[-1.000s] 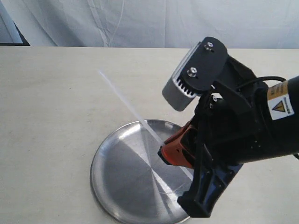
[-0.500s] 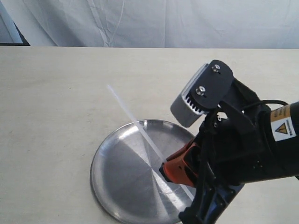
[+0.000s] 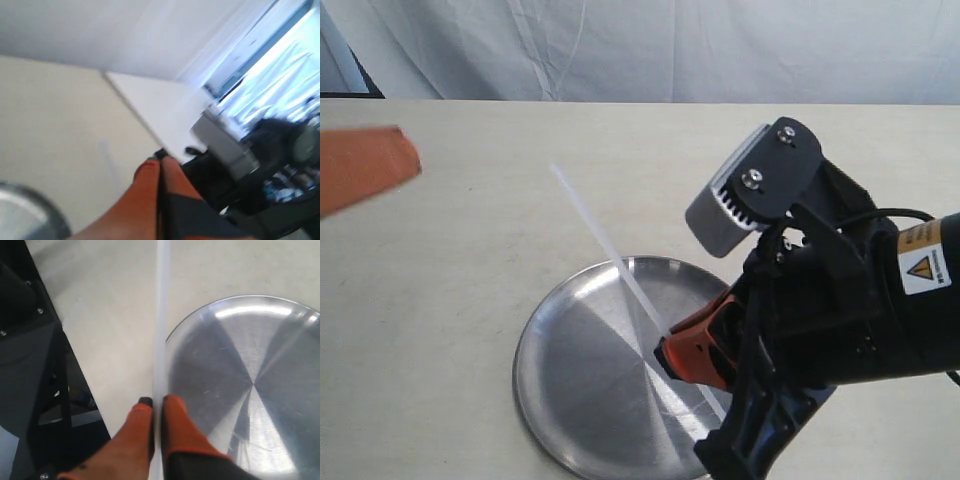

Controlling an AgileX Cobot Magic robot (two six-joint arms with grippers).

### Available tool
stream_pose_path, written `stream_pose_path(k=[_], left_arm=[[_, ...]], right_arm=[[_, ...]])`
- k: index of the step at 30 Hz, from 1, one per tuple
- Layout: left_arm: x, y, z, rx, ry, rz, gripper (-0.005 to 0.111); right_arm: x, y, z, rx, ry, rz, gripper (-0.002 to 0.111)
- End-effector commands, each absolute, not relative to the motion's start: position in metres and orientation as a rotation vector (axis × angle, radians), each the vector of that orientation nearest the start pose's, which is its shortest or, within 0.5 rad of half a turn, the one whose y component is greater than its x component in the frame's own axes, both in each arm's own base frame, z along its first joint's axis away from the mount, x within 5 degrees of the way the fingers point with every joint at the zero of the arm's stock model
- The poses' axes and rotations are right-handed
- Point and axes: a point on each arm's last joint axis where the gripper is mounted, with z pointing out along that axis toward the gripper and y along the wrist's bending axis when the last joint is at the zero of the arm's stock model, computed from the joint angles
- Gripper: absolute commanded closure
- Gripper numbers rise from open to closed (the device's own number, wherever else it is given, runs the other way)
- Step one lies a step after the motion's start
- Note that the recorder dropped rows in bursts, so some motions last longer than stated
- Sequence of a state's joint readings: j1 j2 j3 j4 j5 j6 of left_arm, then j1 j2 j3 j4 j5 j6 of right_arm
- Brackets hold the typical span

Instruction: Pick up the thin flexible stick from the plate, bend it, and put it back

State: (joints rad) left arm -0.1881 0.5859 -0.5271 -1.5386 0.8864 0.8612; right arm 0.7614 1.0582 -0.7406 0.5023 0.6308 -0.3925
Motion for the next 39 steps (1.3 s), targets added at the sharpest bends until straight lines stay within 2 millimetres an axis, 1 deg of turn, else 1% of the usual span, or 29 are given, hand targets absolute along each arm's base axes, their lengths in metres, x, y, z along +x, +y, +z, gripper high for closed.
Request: stream_pose_path(k=[1,3,8,10,13,20,24,27,30,32,35,37,39], left_arm=[[0.084,-0.087,0.359,0.299,1.557,-1.416,0.107],[0.085,-0.086,0.361,0.287,1.554,-1.404,0.107],[0.084,-0.086,0.361,0.291,1.553,-1.405,0.107],[0.084,-0.086,0.361,0.319,1.542,-1.386,0.107],[0.084,-0.086,0.360,0.319,1.551,-1.385,0.107],[0.094,-0.090,0.355,0.317,1.593,-1.406,0.107],[0.102,-0.098,0.340,0.436,1.716,-1.459,0.107],[0.109,-0.105,0.328,0.500,1.822,-1.571,0.105],[0.118,-0.110,0.323,0.493,1.838,-1.700,0.095],[0.125,-0.111,0.323,0.437,1.814,-1.743,0.083],[0.129,-0.111,0.324,0.454,1.762,-1.725,0.061],[0.129,-0.111,0.324,0.471,1.750,-1.710,0.052],[0.131,-0.111,0.324,0.457,1.756,-1.692,0.046]], right_arm=[[0.127,0.157,0.287,-0.973,2.228,0.742,0.109],[0.124,0.155,0.286,-0.924,2.210,0.771,0.109],[0.116,0.145,0.289,-0.875,2.143,0.785,0.109],[0.114,0.143,0.289,-0.845,2.123,0.798,0.109],[0.113,0.141,0.290,-0.807,2.108,0.815,0.109],[0.114,0.143,0.293,-0.749,2.092,0.871,0.109],[0.113,0.146,0.296,-0.737,2.075,0.927,0.109],[0.113,0.148,0.297,-0.725,2.062,0.965,0.109],[0.114,0.149,0.296,-0.720,2.072,0.967,0.109],[0.116,0.151,0.294,-0.719,2.083,0.966,0.109],[0.117,0.151,0.294,-0.707,2.079,0.958,0.109],[0.118,0.151,0.294,-0.696,2.071,0.952,0.109],[0.119,0.151,0.295,-0.684,2.069,0.956,0.109]])
